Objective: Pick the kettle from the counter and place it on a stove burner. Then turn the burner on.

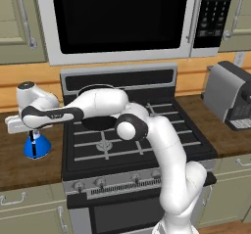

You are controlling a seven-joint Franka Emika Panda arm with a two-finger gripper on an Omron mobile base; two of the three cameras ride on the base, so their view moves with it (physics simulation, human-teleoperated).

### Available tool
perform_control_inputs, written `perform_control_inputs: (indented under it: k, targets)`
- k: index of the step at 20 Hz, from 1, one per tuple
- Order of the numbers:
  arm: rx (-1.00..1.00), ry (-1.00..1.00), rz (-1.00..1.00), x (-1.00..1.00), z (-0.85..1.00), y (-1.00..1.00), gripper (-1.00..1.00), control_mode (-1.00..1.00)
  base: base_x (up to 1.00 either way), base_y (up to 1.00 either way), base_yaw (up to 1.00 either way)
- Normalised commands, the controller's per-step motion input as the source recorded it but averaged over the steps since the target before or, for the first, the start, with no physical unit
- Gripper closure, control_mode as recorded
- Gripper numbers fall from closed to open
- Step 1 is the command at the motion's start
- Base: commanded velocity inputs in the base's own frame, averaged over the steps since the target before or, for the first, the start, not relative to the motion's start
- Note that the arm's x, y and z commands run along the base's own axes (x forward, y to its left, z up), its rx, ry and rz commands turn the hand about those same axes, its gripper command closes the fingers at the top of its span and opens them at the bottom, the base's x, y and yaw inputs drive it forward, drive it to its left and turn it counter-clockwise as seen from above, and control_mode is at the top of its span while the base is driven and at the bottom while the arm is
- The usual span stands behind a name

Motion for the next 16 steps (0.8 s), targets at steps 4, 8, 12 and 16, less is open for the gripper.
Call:
perform_control_inputs:
  k: [4, 8, 12, 16]
  targets:
    - [0.00, 0.00, 0.00, -0.28, 0.18, 0.00, 1.00, -1.00, 0.00, 0.00, 0.00]
    - [0.00, 0.00, 0.00, -0.66, 0.40, -0.01, 1.00, -1.00, 0.00, 0.00, 0.00]
    - [0.00, -0.03, 0.00, -0.80, 0.37, -0.32, 1.00, -1.00, 0.00, 0.00, 0.00]
    - [0.00, -0.02, 0.00, -0.70, 0.23, -0.46, 1.00, -1.00, 0.00, 0.00, 0.00]
